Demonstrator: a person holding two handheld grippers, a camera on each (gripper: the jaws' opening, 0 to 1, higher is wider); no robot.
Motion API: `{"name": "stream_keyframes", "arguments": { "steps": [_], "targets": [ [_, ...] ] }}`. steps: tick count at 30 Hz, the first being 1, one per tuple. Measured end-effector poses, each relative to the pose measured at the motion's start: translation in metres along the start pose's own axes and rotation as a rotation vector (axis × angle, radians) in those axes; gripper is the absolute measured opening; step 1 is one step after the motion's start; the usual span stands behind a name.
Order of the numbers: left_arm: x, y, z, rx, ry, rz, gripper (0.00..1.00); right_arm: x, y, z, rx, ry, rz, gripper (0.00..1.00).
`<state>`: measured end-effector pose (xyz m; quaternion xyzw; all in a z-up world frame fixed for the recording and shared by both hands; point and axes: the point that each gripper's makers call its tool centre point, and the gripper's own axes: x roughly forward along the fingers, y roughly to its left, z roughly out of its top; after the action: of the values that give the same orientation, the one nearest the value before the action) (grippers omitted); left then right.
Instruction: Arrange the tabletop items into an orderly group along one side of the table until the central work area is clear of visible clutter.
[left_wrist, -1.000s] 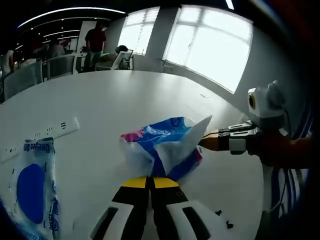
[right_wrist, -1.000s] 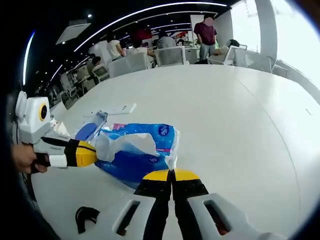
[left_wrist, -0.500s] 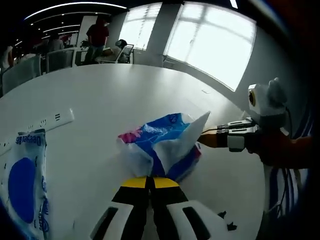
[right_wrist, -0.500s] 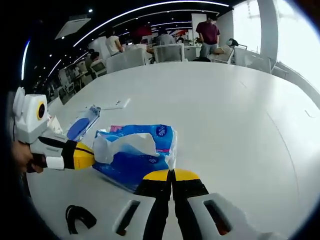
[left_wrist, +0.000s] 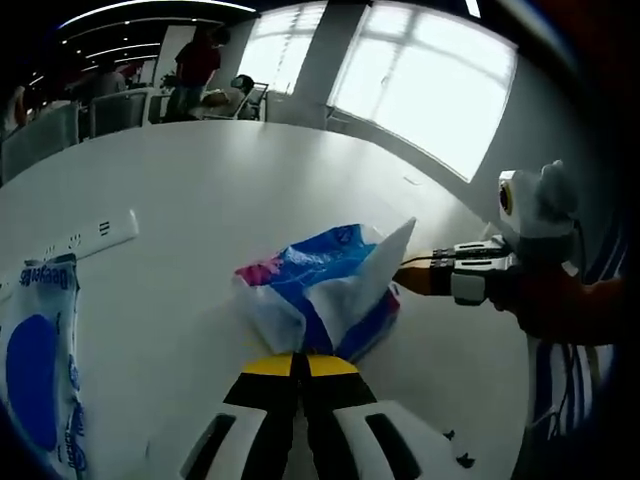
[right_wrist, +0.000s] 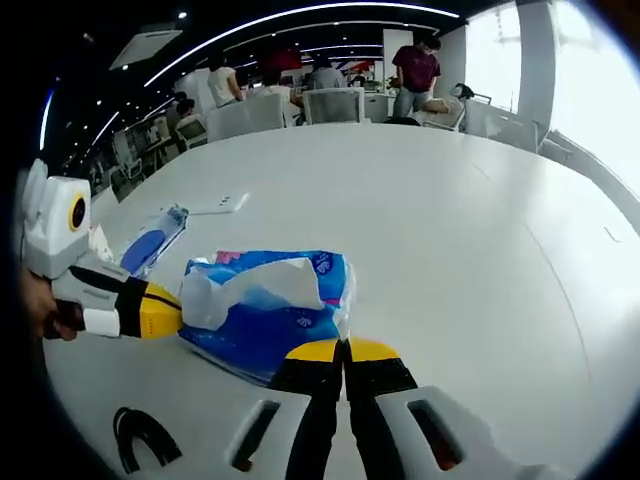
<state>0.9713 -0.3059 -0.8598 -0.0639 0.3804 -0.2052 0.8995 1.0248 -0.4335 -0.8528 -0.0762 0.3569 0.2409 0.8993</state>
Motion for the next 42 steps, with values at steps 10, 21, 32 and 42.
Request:
{"name": "stream_keyframes", "arguments": {
  "steps": [10, 21, 32, 42],
  "targets": [
    [0.002, 0.000, 0.000, 0.004, 0.003, 0.005, 0.00, 0.002, 0.001, -0.002, -0.018, 0.005, -0.004, 0.00],
    [0.000, 0.001, -0.004, 0.034, 0.028, 0.036, 0.08, -0.002, -0.003, -0.004, -0.013, 0.002, -0.014, 0.05],
    [-0.020, -0.003, 0.004, 0.057, 0.014, 0.065, 0.17, -0.020, 0.014, 0.019, -0.014, -0.068, 0.037, 0.15],
    [-0.053, 0.008, 0.019, 0.046, -0.054, 0.164, 0.28, -0.034, 0.046, 0.044, -0.046, -0.149, 0.115, 0.32]
  ]
}}
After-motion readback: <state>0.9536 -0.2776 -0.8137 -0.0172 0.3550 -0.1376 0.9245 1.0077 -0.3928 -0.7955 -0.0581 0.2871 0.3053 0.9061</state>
